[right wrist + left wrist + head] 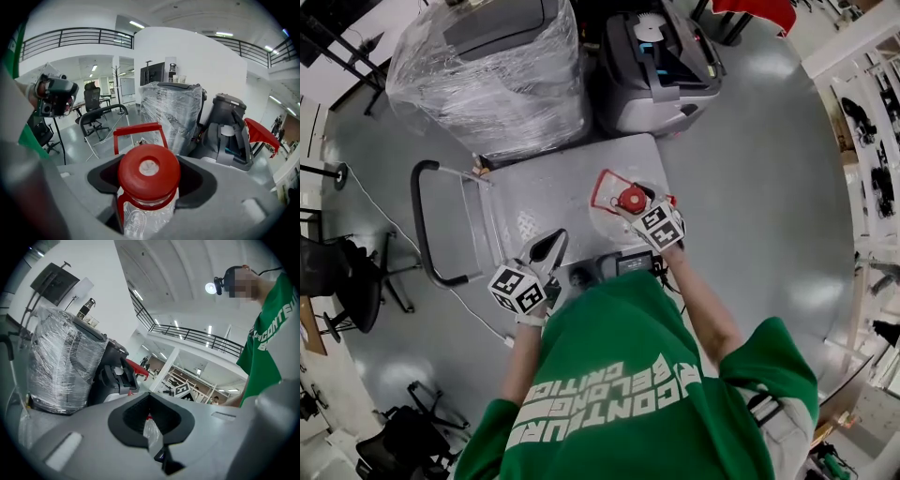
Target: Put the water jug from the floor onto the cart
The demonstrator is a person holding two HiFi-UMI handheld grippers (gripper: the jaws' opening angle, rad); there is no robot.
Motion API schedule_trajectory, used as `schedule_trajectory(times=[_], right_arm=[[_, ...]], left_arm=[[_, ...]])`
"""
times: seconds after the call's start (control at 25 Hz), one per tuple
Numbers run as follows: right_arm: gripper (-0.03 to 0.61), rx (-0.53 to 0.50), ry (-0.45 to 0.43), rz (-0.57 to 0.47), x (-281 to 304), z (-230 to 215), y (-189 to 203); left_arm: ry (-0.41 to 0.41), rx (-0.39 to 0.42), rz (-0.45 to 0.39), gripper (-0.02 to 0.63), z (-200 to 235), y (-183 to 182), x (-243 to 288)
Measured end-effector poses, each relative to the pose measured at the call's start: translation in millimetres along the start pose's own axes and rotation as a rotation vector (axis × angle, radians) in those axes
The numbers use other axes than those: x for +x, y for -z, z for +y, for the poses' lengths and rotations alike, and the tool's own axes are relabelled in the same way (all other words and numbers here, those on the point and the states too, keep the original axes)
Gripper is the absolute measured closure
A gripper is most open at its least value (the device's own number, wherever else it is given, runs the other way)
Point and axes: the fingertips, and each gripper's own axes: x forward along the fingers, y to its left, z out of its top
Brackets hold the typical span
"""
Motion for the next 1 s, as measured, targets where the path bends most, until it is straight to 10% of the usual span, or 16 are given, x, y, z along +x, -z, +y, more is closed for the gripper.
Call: schedule_trajectory(times=[1.0], right_arm=[[0.276,-0.014,-0.116,0.259,98,-22,87]], left_arm=[[-0.095,-0.057,0.048,0.604,5,12,24]])
